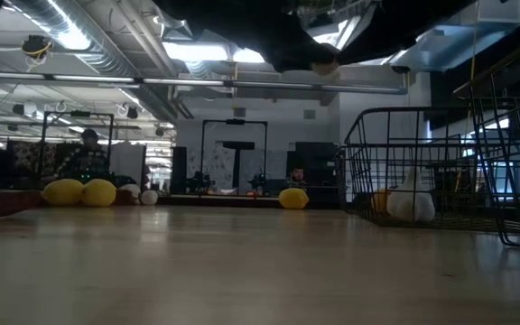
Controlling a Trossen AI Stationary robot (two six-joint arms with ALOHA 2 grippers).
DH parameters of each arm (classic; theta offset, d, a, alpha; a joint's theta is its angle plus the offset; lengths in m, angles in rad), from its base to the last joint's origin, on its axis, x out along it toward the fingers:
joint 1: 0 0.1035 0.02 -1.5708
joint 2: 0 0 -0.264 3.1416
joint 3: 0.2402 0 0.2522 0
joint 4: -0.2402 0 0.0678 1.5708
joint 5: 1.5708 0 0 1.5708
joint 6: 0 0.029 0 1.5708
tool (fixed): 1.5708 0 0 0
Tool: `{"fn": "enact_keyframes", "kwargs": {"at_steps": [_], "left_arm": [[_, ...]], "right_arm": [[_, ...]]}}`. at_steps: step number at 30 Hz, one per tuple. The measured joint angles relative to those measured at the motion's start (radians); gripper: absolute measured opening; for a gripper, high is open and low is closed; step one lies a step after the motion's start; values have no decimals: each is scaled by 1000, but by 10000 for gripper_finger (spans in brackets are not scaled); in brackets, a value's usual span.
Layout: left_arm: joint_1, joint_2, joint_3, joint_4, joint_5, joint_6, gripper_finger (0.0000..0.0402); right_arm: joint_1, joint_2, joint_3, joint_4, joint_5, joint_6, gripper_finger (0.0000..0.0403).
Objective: Sort produce into baskets
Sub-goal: Put the white garlic into the middle wire basket
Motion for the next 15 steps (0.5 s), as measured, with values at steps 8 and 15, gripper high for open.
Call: {"fn": "enact_keyframes", "kwargs": {"at_steps": [8,15], "left_arm": [[0,0,0,-9,2,4,172],[0,0,1,-19,1,-20,211]], "right_arm": [[0,0,0,-4,-1,-26,37],[0,0,0,-2,-2,-42,36]]}}
